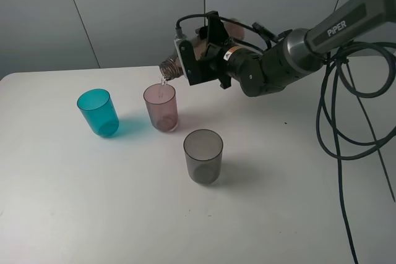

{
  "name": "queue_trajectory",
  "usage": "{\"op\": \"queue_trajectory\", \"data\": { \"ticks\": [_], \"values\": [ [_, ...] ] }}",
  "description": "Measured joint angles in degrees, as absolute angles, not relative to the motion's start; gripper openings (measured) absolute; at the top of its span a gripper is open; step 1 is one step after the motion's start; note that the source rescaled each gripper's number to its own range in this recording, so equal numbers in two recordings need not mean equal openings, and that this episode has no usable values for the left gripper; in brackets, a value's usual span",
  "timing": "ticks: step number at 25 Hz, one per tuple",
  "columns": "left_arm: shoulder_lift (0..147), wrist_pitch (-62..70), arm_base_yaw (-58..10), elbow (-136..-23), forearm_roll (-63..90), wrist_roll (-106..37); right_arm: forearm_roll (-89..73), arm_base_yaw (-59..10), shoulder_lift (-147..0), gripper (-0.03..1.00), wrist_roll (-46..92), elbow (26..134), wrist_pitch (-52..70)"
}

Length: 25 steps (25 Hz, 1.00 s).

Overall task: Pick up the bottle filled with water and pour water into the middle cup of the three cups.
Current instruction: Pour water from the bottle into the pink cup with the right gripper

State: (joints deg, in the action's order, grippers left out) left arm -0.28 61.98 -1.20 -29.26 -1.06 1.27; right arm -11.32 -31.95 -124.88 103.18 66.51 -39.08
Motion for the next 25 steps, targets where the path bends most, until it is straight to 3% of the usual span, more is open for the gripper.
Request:
{"op": "queue_trajectory", "data": {
  "ticks": [25],
  "values": [
    [-0.28,61.98,-1.2,-29.26,-1.06,1.27,-8.77,-31.95,-124.88,0.01,108.42,66.6,-41.56]
  ]
}}
